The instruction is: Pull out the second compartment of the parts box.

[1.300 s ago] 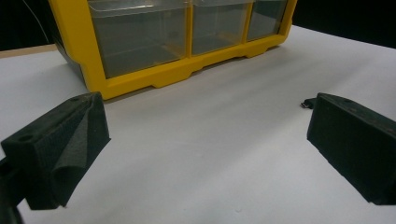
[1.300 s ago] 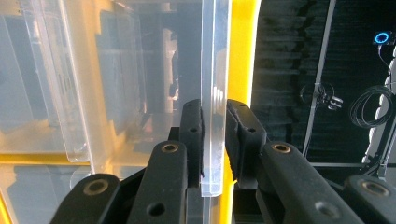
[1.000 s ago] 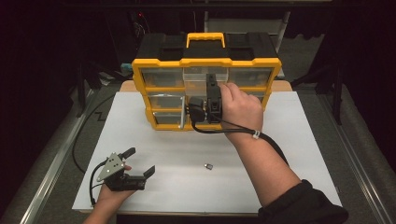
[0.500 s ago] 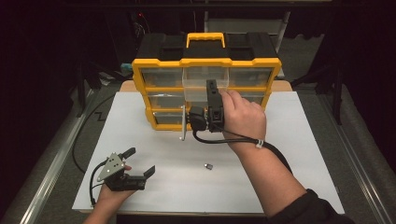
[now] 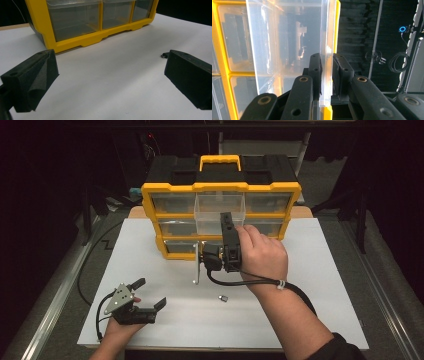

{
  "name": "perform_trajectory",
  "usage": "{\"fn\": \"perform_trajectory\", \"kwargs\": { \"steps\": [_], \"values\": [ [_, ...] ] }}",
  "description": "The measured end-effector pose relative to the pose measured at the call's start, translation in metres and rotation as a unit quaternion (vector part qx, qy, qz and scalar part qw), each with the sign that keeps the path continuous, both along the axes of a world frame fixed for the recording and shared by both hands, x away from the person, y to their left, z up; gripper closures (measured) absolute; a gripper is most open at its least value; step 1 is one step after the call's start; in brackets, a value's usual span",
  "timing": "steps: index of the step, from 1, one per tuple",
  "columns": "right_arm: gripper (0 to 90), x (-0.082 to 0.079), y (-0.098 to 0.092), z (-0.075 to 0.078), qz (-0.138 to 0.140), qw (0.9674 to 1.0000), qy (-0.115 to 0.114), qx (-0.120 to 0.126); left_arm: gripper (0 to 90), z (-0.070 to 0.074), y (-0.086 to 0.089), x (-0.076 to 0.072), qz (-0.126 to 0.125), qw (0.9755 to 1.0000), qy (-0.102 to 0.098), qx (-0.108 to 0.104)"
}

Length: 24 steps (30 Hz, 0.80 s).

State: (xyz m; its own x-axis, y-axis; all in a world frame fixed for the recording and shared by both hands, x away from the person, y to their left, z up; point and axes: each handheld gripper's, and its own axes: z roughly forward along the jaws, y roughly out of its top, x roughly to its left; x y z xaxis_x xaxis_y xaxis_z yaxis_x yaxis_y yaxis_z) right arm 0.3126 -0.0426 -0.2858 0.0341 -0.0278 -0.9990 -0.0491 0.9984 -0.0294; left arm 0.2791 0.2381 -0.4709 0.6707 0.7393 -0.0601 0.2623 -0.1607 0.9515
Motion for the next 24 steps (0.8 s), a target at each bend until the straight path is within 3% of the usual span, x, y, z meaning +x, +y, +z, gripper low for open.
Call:
{"fn": "perform_trajectory", "kwargs": {
  "steps": [24],
  "values": [
    [78.6, -0.015, -0.001, -0.005, 0.013, 0.9999, -0.007, -0.004, 0.3, 0.0, 0.001, 0.0, 0.002, 1.0, -0.001, 0.0]
  ]
}}
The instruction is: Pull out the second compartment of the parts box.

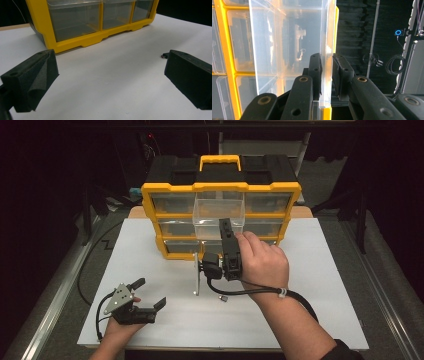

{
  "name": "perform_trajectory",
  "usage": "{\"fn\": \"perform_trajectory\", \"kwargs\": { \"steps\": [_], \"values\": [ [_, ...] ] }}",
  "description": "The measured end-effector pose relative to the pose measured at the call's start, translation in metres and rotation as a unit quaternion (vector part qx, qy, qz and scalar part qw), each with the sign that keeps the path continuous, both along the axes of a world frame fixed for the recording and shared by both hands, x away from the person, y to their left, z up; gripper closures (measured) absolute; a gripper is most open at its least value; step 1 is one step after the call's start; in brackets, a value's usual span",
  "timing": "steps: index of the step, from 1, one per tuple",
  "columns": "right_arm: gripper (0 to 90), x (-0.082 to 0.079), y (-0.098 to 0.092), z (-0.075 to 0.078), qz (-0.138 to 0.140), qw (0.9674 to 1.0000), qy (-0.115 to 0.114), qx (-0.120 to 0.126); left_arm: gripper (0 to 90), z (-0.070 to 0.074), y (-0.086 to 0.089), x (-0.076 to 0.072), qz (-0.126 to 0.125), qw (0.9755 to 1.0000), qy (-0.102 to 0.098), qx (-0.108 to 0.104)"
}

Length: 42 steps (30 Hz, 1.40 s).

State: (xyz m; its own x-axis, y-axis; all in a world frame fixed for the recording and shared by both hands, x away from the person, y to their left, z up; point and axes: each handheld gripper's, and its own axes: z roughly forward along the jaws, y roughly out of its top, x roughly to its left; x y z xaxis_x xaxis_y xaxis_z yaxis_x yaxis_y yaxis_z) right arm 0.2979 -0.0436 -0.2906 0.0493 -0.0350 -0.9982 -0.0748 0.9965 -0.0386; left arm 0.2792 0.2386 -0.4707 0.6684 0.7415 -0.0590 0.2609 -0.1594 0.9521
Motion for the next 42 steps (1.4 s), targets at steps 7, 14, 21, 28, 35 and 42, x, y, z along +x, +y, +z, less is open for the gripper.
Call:
{"fn": "perform_trajectory", "kwargs": {
  "steps": [7, 14, 21, 28, 35, 42],
  "values": [
    [78.5, -0.001, -0.002, -0.002, 0.002, 1.0, -0.002, 0.002, 0.3, 0.0, 0.0, 0.0, -0.001, 1.0, 0.0, 0.001],
    [78.6, -0.001, -0.002, -0.003, 0.003, 1.0, -0.003, 0.004, 0.3, 0.0, 0.0, 0.0, -0.001, 1.0, 0.0, 0.001],
    [78.6, -0.001, -0.004, -0.003, 0.002, 1.0, -0.003, 0.006, 0.3, 0.0, 0.0, 0.0, -0.001, 1.0, -0.001, 0.002],
    [76.7, -0.001, -0.004, -0.003, 0.001, 1.0, -0.001, 0.007, 0.3, 0.0, -0.001, 0.0, -0.002, 1.0, 0.0, 0.001],
    [64.3, -0.011, -0.005, -0.008, 0.016, 0.9997, 0.008, 0.014, 0.3, 0.0, 0.0, 0.0, -0.001, 1.0, 0.002, 0.0],
    [60.2, -0.019, -0.014, -0.02, 0.019, 0.9995, 0.019, 0.014, 0.3, 0.0, -0.001, 0.0, -0.001, 1.0, 0.004, -0.002]
  ]
}}
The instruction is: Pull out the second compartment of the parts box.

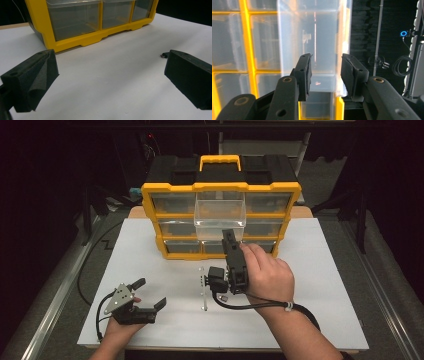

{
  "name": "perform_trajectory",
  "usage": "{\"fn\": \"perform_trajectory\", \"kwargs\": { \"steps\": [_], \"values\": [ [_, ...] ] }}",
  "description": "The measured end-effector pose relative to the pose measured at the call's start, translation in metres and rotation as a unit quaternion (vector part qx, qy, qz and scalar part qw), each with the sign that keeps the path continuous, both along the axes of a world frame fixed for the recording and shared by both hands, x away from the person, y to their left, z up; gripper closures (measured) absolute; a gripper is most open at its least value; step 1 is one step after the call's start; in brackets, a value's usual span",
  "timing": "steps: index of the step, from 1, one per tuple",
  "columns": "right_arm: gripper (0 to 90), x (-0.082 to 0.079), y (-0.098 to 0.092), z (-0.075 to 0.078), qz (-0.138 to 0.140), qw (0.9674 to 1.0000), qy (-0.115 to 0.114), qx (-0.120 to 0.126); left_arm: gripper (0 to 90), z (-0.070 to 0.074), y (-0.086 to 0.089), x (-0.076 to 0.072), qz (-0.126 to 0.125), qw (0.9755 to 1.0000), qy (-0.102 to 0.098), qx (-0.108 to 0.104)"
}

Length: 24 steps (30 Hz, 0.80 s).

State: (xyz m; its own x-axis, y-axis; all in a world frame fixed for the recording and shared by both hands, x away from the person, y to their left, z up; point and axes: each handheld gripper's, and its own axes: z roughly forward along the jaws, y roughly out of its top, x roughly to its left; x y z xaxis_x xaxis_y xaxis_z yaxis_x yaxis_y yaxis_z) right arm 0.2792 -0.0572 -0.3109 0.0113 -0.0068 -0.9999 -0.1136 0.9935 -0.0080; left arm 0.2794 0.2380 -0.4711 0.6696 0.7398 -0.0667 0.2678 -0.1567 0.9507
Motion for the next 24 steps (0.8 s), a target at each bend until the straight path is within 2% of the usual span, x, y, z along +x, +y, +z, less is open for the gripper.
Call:
{"fn": "perform_trajectory", "kwargs": {
  "steps": [6, 7, 8, 24],
  "values": [
    [56.1, -0.001, -0.01, -0.018, -0.004, 0.9999, 0.016, 0.002, 0.3, 0.0, 0.0, 0.0, 0.0, 1.0, 0.001, 0.0],
    [55.8, 0.0, -0.014, -0.026, -0.007, 0.9997, 0.023, 0.002, 0.3, 0.0, 0.0, 0.0, 0.0, 1.0, 0.001, 0.0],
    [55.8, 0.0, -0.014, -0.026, -0.007, 0.9997, 0.023, 0.002, 0.3, 0.0, 0.0, 0.0, 0.0, 1.0, 0.0, 0.0],
    [47.4, 0.008, -0.043, -0.094, -0.032, 0.9963, 0.08, 0.004, 0.3, -0.001, 0.0, 0.0, -0.001, 1.0, 0.0, 0.002]
  ]
}}
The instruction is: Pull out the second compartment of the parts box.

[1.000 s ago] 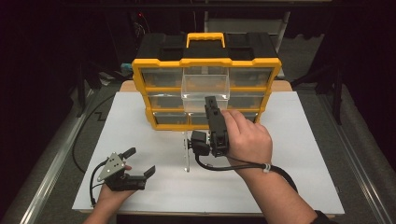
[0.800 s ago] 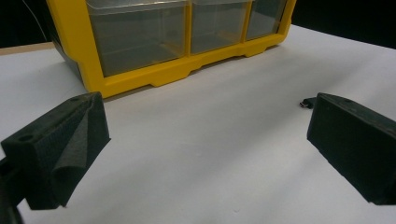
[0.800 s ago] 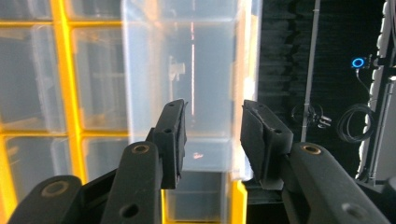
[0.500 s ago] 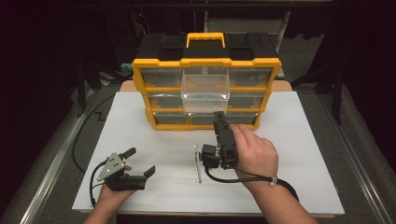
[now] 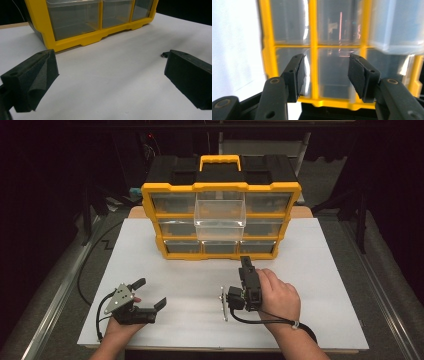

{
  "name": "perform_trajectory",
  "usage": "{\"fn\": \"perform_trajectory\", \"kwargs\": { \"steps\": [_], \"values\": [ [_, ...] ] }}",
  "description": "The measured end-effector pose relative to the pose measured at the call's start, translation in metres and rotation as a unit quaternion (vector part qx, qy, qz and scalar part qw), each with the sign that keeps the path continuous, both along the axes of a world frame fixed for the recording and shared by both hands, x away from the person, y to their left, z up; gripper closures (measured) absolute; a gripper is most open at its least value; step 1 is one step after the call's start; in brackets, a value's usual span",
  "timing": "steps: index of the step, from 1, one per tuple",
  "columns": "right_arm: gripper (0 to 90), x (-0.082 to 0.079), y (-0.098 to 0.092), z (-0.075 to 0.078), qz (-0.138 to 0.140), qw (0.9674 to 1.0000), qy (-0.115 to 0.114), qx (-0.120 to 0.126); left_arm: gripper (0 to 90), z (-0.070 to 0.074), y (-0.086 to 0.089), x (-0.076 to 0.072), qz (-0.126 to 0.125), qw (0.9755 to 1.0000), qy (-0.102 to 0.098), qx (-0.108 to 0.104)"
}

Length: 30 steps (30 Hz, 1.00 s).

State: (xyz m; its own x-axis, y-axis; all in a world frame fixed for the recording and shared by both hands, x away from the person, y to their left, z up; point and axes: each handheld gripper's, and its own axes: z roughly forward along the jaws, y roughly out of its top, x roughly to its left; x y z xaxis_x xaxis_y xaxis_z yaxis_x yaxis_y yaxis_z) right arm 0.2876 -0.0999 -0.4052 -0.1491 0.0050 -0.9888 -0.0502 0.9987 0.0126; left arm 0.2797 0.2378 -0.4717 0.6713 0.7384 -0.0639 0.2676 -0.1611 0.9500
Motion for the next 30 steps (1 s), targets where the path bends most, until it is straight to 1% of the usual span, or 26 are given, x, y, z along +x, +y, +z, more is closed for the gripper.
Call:
{"fn": "perform_trajectory", "kwargs": {
  "steps": [3, 4, 5, 6, 7, 8, 9, 11, 14, 18, 23, 24, 26, 27, 28, 29, 30],
  "values": [
    [46.7, 0.001, -0.005, -0.014, -0.005, 0.9999, 0.01, 0.0, 0.3, 0.0, 0.0, 0.0, -0.001, 1.0, 0.0, 0.001],
    [46.5, 0.002, -0.006, -0.018, -0.005, 0.9999, 0.011, -0.008, 0.4, 0.0, 0.0, 0.0, -0.001, 1.0, 0.0, 0.002],
    [46.4, 0.002, -0.008, -0.022, -0.008, 0.9998, 0.017, -0.009, 0.3, 0.0, 0.0, 0.0, -0.001, 1.0, 0.001, 0.003],
    [46.2, 0.003, -0.009, -0.027, -0.008, 0.9997, 0.021, -0.006, 0.3, 0.0, 0.0, 0.0, -0.002, 1.0, 0.001, 0.003],
    [46.1, 0.003, -0.011, -0.033, -0.016, 0.9995, 0.027, 0.003, 0.3, 0.0, 0.0, 0.0, -0.001, 1.0, 0.0, 0.003],
    [46.0, 0.003, -0.012, -0.037, -0.016, 0.9994, 0.03, -0.001, 0.3, 0.0, 0.0, 0.0, -0.001, 1.0, 0.0, 0.002],
    [45.8, 0.004, -0.014, -0.039, -0.013, 0.9994, 0.031, -0.012, 0.3, 0.0, 0.0, 0.0, -0.002, 1.0, -0.001, 0.003],
    [45.8, 0.005, -0.017, -0.048, -0.018, 0.9991, 0.038, -0.005, 0.3, 0.0, 0.0, 0.0, -0.002, 1.0, -0.001, 0.003],
    [45.8, 0.004, -0.023, -0.056, -0.023, 0.9987, 0.046, -0.006, 0.3, -0.001, 0.0, 0.0, -0.003, 1.0, -0.001, 0.002],
    [45.3, 0.002, -0.033, -0.063, -0.037, 0.9978, 0.055, -0.003, 0.3, -0.001, 0.0, 0.0, -0.004, 1.0, 0.0, 0.005],
    [45.0, 0.0, -0.049, -0.066, -0.051, 0.9972, 0.055, -0.002, 0.3, 0.0, 0.0, 0.0, -0.004, 1.0, 0.001, 0.003],
    [44.9, -0.001, -0.052, -0.067, -0.058, 0.9964, 0.062, -0.003, 0.3, 0.0, 0.0, 0.0, -0.003, 1.0, 0.0, 0.002],
    [44.6, -0.002, -0.058, -0.069, -0.056, 0.9968, 0.058, 0.0, 0.3, 0.0, 0.0, 0.0, -0.003, 1.0, 0.0, 0.0],
    [44.5, -0.003, -0.059, -0.068, -0.064, 0.9958, 0.066, -0.001, 0.3, 0.0, 0.0, 0.0, -0.003, 1.0, 0.0, -0.001],
    [44.1, -0.002, -0.061, -0.068, -0.06, 0.996, 0.066, -0.001, 0.3, 0.0, 0.0, 0.0, -0.004, 1.0, 0.0, 0.0],
    [43.6, -0.003, -0.061, -0.067, -0.063, 0.9958, 0.067, -0.005, 0.3, 0.0, 0.0, 0.0, -0.004, 1.0, 0.0, 0.0],
    [43.0, -0.002, -0.062, -0.067, -0.053, 0.9967, 0.062, -0.002, 0.3, 0.0, 0.0, 0.0, -0.004, 1.0, 0.0, 0.0]
  ]
}}
